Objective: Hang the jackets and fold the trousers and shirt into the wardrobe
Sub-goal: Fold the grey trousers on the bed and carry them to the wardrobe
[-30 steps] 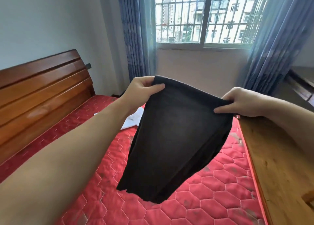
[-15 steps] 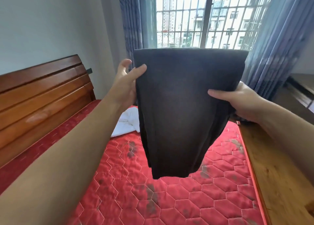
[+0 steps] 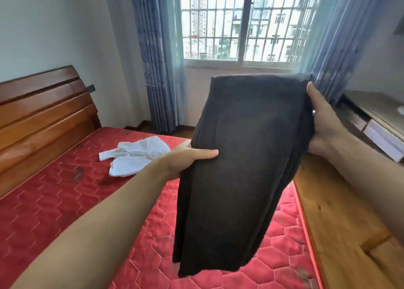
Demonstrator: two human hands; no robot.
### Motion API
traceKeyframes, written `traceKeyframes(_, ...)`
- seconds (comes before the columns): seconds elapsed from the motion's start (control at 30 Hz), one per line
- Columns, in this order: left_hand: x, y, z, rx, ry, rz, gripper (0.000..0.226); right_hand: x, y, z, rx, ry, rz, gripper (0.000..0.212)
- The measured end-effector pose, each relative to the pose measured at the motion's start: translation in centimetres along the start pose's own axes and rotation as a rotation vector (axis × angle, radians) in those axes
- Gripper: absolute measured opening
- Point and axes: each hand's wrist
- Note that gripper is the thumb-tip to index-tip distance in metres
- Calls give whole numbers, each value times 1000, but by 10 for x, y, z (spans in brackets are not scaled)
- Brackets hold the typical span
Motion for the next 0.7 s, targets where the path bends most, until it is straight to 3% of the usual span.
traceKeyframes(0.07, -16, -3, -1, -12, 52, -24, 41, 50, 36, 20, -84, -198, 6, 57)
traceKeyframes(0.17, -41, -5, 4, 32, 100, 0, 22, 134, 71, 53, -189, -481, 109, 62)
traceKeyframes(0.27, -55, -1, 7, 87, 181, -34, 12, 172, 67, 60, -158, -446, 77, 49)
traceKeyframes(0.4, -61, 14, 5, 123, 333, 107, 21, 171, 62, 42, -67, -367, -109, 45)
traceKeyframes(0.47, -70, 13, 4, 116, 387, 101, 20, 178, 61, 39, -84, -387, 105, 48)
traceKeyframes(0.53, -83, 8, 2, 181, 422, 41, 21, 189, 66, 37, 1, -360, 269, 53)
traceKeyframes(0.6, -101, 7, 1, 273, 478, -11, 31, 199, 70, 34, 103, -313, 287, 43)
traceKeyframes(0.7, -142, 1, 14, 238, 685, -155, 46, 221, 81, 41, 191, -342, 366, 26)
Point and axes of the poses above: each hand's wrist, its own z-axis away from the middle knuckle, its own y-axis out of the back of the hand, x = y × z, and after that the axes turned 3 degrees about -z, right-handed
